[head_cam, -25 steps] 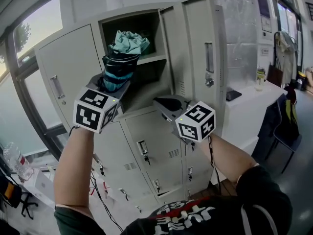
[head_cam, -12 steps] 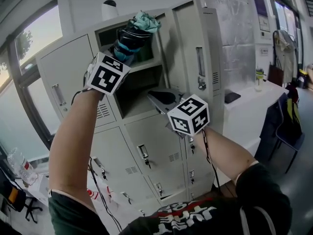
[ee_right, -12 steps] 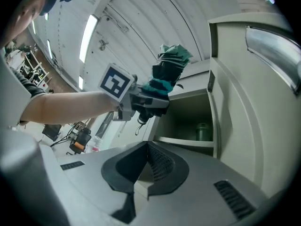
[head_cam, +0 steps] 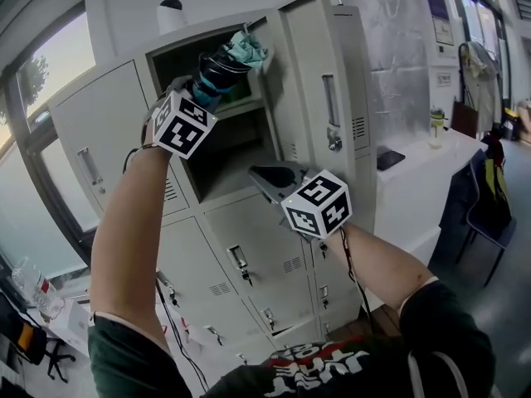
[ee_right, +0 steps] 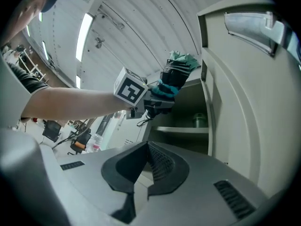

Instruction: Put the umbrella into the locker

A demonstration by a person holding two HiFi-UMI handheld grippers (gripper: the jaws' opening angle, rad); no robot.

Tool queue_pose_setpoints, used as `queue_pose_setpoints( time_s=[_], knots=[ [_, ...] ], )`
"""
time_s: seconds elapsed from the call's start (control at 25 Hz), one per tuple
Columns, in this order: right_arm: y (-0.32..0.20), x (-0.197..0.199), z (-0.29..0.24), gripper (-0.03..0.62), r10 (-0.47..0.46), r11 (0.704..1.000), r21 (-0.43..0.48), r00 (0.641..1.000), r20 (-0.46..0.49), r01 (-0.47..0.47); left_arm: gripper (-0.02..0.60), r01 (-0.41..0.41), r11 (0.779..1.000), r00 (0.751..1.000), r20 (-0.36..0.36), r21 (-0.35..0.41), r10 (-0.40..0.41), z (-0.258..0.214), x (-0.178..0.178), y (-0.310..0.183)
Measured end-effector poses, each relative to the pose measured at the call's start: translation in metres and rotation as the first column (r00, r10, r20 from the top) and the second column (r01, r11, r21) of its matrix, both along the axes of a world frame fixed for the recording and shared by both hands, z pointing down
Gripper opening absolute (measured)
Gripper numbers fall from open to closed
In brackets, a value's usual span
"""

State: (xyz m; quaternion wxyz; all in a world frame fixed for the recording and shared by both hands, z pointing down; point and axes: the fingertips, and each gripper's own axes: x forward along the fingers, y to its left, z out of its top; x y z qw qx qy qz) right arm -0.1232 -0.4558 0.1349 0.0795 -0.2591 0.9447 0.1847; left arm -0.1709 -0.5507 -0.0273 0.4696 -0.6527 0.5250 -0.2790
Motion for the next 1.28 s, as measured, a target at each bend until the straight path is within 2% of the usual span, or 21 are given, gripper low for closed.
queue_pose_setpoints(
  time_s=[0.12, 0.44, 0.6, 0.92, 1.12, 1.28],
  knots=[
    [-0.005, 0.003, 0.006, 0.033, 0.005, 1.0, -0.008, 1.0, -0.003, -0.005, 0.181, -0.03, 0.999, 0.999, 0.013, -0.012, 0.03, 0.016, -0.004, -0.004],
    [-0.003, -0.001, 0.016, 0.033, -0.013, 1.0, -0.018, 1.0, -0.019, 0.013, 0.181, -0.046, 0.997, 0.981, 0.183, -0.063, 0.057, 0.085, -0.001, -0.006],
    [0.0, -0.009, 0.02, 0.033, -0.025, 1.0, -0.014, 0.999, -0.03, 0.024, 0.181, -0.047, 0.996, 0.973, 0.222, -0.072, 0.062, 0.102, 0.001, -0.007],
    [0.005, -0.017, 0.024, 0.033, -0.045, 0.999, -0.015, 0.998, -0.033, 0.045, 0.181, 0.021, 1.0, 0.972, 0.234, 0.023, -0.025, 0.047, -0.003, -0.015],
    [0.006, -0.013, 0.031, 0.034, -0.045, 0.999, -0.024, 0.998, -0.033, 0.044, 0.181, 0.127, 0.991, 0.961, 0.242, 0.035, -0.132, 0.029, -0.005, -0.045],
    [0.006, -0.007, 0.037, 0.032, -0.039, 0.999, -0.031, 0.999, -0.036, 0.038, 0.181, 0.141, 0.989, 0.948, 0.28, 0.047, -0.148, 0.024, -0.004, -0.061]
  ],
)
